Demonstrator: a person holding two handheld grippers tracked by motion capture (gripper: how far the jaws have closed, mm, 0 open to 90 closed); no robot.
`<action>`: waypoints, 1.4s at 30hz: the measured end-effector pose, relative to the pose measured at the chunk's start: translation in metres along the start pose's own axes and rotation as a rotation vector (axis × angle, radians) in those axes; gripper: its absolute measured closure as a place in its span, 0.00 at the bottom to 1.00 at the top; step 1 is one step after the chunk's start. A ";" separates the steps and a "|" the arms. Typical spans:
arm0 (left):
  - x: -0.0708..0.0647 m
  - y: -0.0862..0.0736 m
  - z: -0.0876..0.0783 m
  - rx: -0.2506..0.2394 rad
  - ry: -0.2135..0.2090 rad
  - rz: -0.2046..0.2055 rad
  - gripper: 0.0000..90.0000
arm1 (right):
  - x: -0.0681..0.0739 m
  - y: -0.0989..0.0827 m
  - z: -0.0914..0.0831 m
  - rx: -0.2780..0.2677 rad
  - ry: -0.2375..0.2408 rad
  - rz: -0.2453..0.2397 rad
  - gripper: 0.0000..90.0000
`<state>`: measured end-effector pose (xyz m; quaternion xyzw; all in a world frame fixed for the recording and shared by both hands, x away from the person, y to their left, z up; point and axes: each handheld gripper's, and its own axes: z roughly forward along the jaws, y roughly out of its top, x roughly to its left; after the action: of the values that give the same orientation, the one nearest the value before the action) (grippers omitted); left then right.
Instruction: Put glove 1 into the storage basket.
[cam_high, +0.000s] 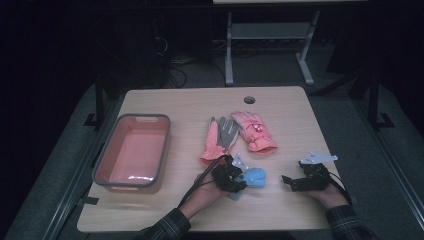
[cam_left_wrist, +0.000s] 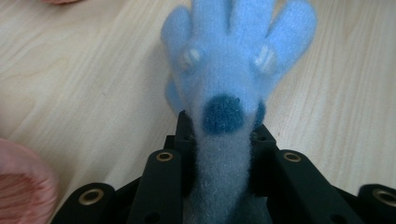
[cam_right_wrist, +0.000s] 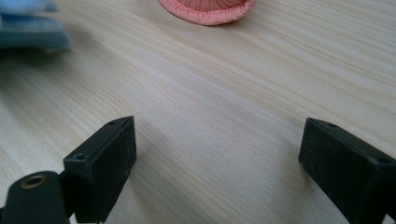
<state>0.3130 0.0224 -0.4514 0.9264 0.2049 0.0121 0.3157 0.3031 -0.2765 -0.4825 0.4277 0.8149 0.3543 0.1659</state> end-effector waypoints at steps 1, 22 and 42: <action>0.000 0.000 -0.001 -0.021 -0.008 -0.020 0.79 | 0.000 0.000 0.000 -0.001 0.001 -0.001 0.12; 0.020 0.009 -0.067 -0.100 -0.007 -0.060 0.79 | -0.001 0.004 0.004 0.000 0.007 -0.004 0.11; 0.061 0.002 -0.127 -0.152 0.125 -0.131 0.79 | 0.000 0.003 0.003 -0.001 0.008 -0.007 0.11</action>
<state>0.3506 0.1181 -0.3554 0.8818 0.2828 0.0645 0.3718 0.3065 -0.2745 -0.4827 0.4235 0.8167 0.3559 0.1642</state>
